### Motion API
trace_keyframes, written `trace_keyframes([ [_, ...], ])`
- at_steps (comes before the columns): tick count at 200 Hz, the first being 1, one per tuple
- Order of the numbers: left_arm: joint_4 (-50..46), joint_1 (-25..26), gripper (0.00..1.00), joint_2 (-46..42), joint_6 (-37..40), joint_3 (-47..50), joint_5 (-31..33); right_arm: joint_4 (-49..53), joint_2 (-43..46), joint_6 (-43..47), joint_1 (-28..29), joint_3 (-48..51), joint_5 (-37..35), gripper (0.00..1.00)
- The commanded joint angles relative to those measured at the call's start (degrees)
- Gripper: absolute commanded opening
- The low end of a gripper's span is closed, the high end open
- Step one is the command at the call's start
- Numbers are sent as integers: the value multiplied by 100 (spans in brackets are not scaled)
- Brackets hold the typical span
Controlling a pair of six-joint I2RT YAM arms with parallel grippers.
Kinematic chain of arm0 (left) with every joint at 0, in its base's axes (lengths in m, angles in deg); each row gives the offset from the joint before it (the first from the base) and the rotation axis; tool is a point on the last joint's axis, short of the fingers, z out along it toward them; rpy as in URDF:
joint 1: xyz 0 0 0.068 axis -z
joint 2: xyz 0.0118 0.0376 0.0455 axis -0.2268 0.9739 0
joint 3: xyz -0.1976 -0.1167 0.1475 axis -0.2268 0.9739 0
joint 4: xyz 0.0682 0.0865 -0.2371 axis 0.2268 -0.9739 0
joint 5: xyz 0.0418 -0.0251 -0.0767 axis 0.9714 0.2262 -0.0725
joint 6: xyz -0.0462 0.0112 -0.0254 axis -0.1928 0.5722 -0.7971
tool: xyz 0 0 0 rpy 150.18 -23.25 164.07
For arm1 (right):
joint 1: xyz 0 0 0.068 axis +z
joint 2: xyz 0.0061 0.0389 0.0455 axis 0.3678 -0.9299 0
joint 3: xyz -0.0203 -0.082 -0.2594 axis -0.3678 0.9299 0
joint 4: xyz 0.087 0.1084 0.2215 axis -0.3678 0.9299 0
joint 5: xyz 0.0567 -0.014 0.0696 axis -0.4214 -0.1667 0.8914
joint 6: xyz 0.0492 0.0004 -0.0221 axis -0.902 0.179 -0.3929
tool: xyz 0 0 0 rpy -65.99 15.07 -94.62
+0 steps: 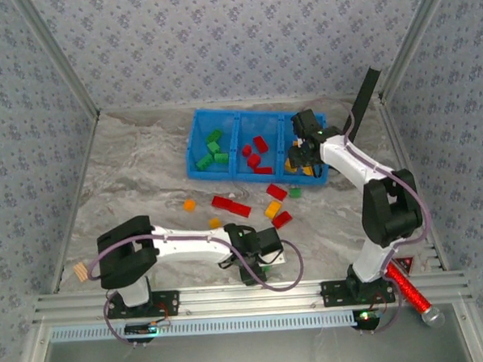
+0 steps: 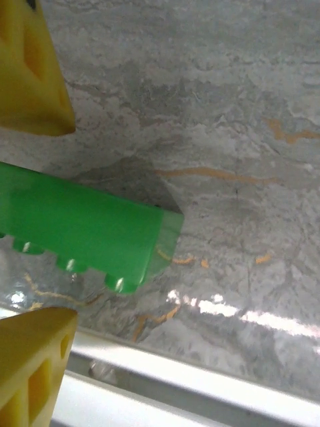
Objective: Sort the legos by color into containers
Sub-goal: Place the lego in the container, then pick up the lego from the middle-left of the table.
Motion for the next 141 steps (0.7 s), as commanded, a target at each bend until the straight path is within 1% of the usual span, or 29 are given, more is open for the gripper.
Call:
trace_keyframes([
  [1,205,34,55,200,-17,-26,79,375,477,28,36,-192,165,61],
  [14,232,40,44,293,-68,-45,43,436,731,-55,31,-114,210,62],
  [37,172,32,29,361,-175,-80,31,519,1175,-247,17,138,362,64],
  [54,92,16,22,271,-235,-72,34,550,1435,-425,37,424,624,64],
  [70,19,-145,16,22,-307,-33,-59,478,1664,-639,92,776,944,66],
  [75,4,-242,13,-99,-330,-13,-135,426,1730,-714,113,1047,1022,67],
  [88,-14,-569,9,-494,-369,31,-332,302,1899,-867,201,1391,1208,68],
  [103,-28,-1062,6,-974,-349,-30,-567,195,2033,-1016,314,1745,1239,70],
  [122,-43,-1657,6,-1474,-275,-253,-664,110,2190,-1214,424,2063,1255,72],
  [141,27,-2439,7,-1821,-252,-464,-614,-16,2324,-1436,537,2308,1379,76],
])
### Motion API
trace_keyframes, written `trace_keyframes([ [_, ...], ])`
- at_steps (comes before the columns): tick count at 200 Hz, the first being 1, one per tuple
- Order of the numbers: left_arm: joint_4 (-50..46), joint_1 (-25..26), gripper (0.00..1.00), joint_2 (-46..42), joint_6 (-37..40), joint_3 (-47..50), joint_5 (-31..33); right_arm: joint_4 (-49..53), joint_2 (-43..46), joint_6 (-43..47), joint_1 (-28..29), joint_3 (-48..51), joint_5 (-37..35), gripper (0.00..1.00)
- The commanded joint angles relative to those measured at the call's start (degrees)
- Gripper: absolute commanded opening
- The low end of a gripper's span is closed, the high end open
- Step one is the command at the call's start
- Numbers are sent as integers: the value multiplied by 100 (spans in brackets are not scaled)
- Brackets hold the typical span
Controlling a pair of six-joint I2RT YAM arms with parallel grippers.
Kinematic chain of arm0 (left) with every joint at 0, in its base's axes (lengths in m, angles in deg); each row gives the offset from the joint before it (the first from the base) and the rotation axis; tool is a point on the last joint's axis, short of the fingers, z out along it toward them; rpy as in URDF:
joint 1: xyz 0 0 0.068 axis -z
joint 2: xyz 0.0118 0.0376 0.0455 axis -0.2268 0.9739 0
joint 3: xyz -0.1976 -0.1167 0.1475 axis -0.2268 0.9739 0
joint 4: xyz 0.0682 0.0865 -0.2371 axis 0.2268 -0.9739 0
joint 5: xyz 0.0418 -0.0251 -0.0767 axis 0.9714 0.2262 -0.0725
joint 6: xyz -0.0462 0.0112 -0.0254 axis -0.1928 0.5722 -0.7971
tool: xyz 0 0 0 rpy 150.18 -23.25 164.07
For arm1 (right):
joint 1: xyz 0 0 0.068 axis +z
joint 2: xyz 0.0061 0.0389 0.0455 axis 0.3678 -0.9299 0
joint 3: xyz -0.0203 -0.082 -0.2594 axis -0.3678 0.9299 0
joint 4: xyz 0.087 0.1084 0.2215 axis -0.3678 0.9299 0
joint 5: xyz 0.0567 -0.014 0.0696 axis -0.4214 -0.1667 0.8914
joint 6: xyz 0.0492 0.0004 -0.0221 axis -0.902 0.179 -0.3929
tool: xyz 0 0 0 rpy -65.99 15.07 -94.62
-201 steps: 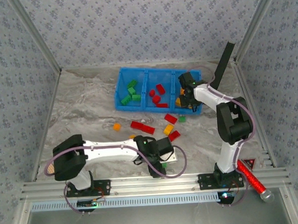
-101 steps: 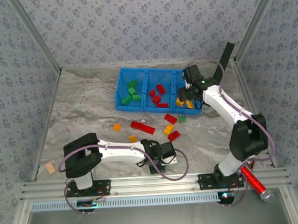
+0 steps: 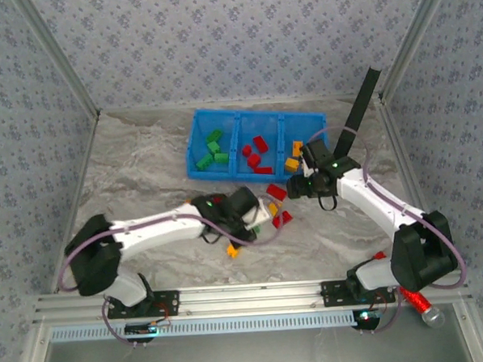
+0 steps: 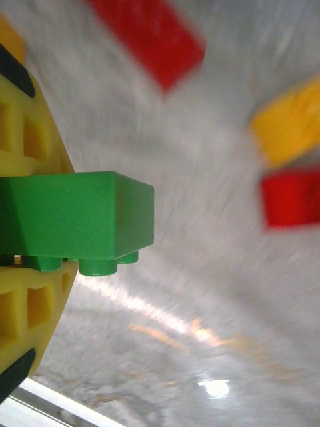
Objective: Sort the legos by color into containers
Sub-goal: Pick up the lego from the middle-left of the table, then place the lego in the container.
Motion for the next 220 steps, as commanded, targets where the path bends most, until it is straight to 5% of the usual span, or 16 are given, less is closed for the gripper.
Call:
trace_keyframes([
  [1,18,-730,7,-512,6,-379,-146,-188,328,-454,117,203,243,76],
  [52,491,-2604,9,-226,-563,-1230,816,-628,274,-1033,520,612,717,82],
  [91,698,-3624,9,904,-1363,-2170,-11,-462,-214,-1502,785,494,621,87],
  [157,55,-3787,9,3111,-1435,-4210,-244,-462,-759,-1666,1039,427,421,82],
  [220,-271,-3788,12,3921,-1533,-4781,-326,-304,-1165,-1911,1257,332,128,78],
])
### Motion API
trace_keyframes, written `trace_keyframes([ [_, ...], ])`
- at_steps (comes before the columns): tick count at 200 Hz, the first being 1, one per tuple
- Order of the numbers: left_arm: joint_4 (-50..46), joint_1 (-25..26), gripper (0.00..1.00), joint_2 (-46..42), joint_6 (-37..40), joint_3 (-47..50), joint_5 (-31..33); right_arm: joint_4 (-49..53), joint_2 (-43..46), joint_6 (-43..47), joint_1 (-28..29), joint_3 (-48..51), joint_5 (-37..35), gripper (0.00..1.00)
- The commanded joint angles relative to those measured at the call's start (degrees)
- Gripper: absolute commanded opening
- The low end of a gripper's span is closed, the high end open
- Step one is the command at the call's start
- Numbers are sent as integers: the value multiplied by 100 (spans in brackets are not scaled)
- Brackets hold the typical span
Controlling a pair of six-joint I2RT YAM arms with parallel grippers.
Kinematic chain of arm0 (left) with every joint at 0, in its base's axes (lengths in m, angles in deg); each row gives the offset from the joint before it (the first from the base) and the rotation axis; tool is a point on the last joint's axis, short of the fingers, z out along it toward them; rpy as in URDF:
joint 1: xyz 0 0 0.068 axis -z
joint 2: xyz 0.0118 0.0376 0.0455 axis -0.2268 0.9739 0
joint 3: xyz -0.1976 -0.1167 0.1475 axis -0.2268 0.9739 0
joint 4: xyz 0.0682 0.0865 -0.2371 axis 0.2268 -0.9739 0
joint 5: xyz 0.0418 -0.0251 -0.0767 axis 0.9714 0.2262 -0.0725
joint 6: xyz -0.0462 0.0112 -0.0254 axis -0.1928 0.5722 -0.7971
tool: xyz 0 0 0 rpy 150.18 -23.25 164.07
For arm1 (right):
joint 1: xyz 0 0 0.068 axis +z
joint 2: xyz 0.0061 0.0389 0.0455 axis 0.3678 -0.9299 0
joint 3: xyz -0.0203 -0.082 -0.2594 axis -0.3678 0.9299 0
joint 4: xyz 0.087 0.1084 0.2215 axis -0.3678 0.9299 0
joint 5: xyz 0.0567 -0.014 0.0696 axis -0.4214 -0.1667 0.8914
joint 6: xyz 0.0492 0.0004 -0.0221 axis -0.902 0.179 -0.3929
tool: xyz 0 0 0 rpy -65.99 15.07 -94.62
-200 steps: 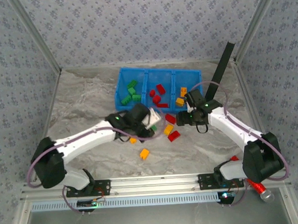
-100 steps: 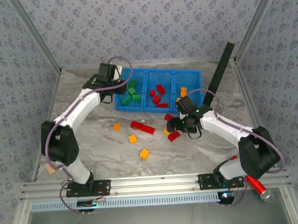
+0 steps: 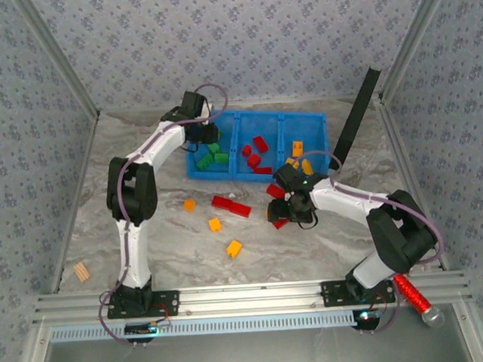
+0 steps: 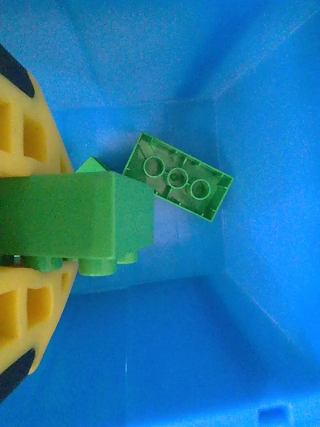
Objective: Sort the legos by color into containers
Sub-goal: Place the lego in the container, then pick up the lego from the bottom-center of the table.
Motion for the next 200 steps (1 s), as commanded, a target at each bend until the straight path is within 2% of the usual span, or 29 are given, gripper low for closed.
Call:
trace_keyframes([
  [1,-226,17,12,107,-117,-190,-150,206,-167,-151,51,-195,-228,78],
  [43,-273,17,17,213,-99,-61,-137,232,-461,-88,43,-230,-361,75],
  [93,-593,18,39,400,-32,-159,-90,370,-471,-65,4,-195,-541,65],
  [125,-567,26,46,338,-41,12,-79,373,-326,-5,-118,-143,-636,57],
  [170,-576,61,60,138,3,222,-91,188,-404,540,-219,-313,-634,62],
  [200,-372,104,63,-182,24,464,-366,100,-652,765,-212,-529,-601,58],
])
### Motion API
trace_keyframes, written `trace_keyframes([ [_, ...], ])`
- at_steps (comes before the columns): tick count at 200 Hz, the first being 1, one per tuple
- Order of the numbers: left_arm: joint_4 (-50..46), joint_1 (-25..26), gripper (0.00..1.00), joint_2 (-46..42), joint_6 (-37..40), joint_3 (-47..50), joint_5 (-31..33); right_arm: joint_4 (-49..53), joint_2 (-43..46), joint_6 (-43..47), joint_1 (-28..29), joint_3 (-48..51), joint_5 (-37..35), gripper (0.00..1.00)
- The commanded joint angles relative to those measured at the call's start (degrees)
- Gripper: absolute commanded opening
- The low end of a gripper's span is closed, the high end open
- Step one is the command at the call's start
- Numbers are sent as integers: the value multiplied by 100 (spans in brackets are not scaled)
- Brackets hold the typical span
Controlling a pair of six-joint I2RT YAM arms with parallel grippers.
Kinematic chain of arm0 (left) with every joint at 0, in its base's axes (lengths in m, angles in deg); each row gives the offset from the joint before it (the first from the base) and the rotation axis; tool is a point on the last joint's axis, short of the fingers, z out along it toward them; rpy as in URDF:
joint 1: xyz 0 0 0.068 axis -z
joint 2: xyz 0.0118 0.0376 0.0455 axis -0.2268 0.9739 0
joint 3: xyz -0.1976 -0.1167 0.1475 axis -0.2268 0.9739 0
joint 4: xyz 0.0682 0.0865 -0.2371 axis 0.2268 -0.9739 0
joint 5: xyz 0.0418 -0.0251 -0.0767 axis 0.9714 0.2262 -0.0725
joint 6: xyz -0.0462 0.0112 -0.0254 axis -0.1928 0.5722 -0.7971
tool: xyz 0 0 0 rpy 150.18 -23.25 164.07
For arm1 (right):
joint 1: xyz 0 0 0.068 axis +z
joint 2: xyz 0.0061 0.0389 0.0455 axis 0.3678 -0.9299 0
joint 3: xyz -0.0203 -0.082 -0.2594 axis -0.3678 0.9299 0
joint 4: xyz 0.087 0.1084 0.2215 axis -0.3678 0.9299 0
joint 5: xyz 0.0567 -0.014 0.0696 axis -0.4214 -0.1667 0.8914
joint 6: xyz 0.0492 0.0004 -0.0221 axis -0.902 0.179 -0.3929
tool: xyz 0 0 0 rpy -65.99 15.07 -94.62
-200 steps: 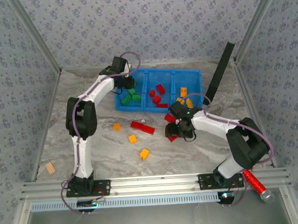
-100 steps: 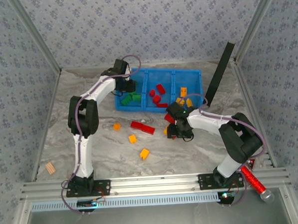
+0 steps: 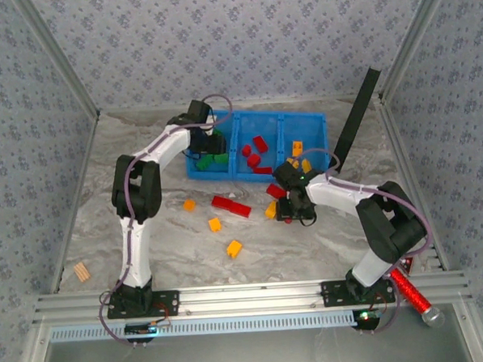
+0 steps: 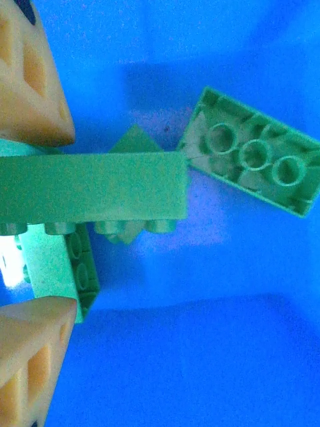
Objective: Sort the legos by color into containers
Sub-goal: Pick up the lego from the bottom-center of the table, then place the lego in the container.
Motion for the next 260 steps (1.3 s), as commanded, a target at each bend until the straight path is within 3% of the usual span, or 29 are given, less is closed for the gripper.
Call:
trace_keyframes([
  [1,-19,19,63,-424,46,251,-267,-59,-196,332,-5,-305,-78,58],
  [71,-21,220,65,-1581,127,748,-430,-114,-485,593,56,-456,-30,34],
  [103,-186,337,66,-2347,111,1159,-241,310,-220,736,40,-488,-104,24],
  [135,-332,478,67,-3264,-83,1999,213,953,285,1101,-16,-959,-316,22],
  [191,-726,722,69,-4219,-1487,3285,484,902,96,2196,-58,-2634,-815,21],
  [238,-850,1075,68,-3747,-3026,3364,409,-13,-1138,2947,44,-3804,-923,21],
  [260,-677,1102,68,-3490,-3709,3412,77,-233,-1777,3152,106,-4258,-1025,20],
])
